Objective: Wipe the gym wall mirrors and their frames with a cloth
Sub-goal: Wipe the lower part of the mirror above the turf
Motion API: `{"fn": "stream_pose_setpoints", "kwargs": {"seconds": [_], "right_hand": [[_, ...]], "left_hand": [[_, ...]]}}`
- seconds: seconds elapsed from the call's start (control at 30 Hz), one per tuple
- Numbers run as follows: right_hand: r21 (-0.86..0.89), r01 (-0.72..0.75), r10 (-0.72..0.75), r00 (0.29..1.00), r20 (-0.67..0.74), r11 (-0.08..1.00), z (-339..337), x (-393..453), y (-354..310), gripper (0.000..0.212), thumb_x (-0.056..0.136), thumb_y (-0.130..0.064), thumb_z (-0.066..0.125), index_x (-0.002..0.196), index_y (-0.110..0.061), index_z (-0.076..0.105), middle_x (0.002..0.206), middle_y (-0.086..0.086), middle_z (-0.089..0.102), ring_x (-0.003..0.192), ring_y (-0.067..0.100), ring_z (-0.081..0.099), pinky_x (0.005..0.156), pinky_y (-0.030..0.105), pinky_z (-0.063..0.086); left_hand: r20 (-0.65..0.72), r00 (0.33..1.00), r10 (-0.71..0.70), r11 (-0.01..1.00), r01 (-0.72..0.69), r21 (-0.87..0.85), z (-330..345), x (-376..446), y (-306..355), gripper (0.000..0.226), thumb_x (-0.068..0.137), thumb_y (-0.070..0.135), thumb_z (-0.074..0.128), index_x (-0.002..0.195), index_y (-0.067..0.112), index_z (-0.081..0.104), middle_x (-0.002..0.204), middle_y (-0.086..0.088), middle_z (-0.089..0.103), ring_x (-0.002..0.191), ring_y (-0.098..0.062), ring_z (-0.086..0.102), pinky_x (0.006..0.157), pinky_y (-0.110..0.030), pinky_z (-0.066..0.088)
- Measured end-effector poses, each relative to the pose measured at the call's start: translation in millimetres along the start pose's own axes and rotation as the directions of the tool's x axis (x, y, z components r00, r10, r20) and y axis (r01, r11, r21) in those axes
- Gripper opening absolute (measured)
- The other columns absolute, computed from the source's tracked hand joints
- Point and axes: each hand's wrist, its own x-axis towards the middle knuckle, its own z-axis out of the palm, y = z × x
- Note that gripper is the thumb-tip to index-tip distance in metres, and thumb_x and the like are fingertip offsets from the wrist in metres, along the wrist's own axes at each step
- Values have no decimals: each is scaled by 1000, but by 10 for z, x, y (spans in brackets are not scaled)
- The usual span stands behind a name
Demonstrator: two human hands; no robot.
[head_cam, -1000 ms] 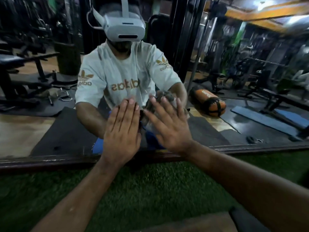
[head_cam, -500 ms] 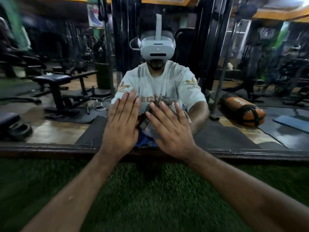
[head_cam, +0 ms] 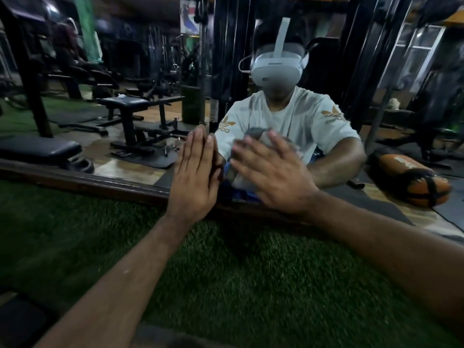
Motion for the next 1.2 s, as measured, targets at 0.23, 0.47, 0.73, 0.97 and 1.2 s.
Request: {"fn": "stream_pose_setpoints", "kwargs": {"seconds": [0.23,0.47,0.73,0.97,1.2], "right_hand": [[2,13,-13,997,70,1000,162,150,-419,62,94,-26,58,153,-10,49,163,13,40,153,33,35,125,60,15],[-72,-47,50,998,34,996,5,487,-96,61,95,-32,61,152,-12,51,163,15,41,153,36,34,123,65,15],[28,123,-126,980,156,992,221,304,-619,70,88,-34,61,154,-12,48,165,12,38,155,31,30,126,61,15],[-18,-219,217,972,-93,975,162,974,-133,57,91,-33,68,144,-13,58,160,12,45,152,35,36,125,61,15],[11,160,-159,976,145,987,284,746,-541,67,91,-34,62,153,-13,49,165,12,38,155,32,29,127,60,7]], "left_hand": [[-86,994,-63,997,67,45,0,-177,-296,67,105,28,47,158,-4,20,166,-22,11,157,-30,5,127,-51,11],[-53,998,-31,996,36,84,-38,-210,-363,63,109,34,34,159,-1,18,168,-20,8,157,-30,5,128,-47,7],[24,999,-41,990,38,138,-226,-209,-575,73,107,42,40,161,2,11,169,-20,3,157,-30,1,127,-52,12],[-13,992,-129,986,130,105,-386,-183,-763,88,101,58,44,160,1,13,168,-21,8,157,-33,7,126,-51,13],[23,996,-91,996,92,-17,-410,-191,-886,78,103,39,53,162,7,14,170,-14,4,158,-25,2,128,-43,9]]}}
